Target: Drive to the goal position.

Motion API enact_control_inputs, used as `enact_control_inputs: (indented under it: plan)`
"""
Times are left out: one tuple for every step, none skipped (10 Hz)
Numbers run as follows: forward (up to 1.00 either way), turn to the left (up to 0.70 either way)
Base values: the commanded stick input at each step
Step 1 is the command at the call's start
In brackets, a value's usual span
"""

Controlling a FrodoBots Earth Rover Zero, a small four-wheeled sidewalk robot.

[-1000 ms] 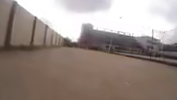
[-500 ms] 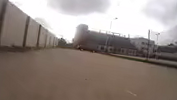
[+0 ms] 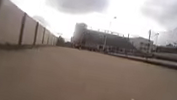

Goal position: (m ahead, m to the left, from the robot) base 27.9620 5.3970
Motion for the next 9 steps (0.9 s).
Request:
enact_control_inputs:
  plan:
    - [0.7,0.0]
    - [0.7,0.0]
    - [0.7,0.0]
    - [0.7,0.0]
    - [0.7,0.0]
    - [0.7,0.0]
    - [0.7,0.0]
    - [0.7,0.0]
    - [0.7,0.0]
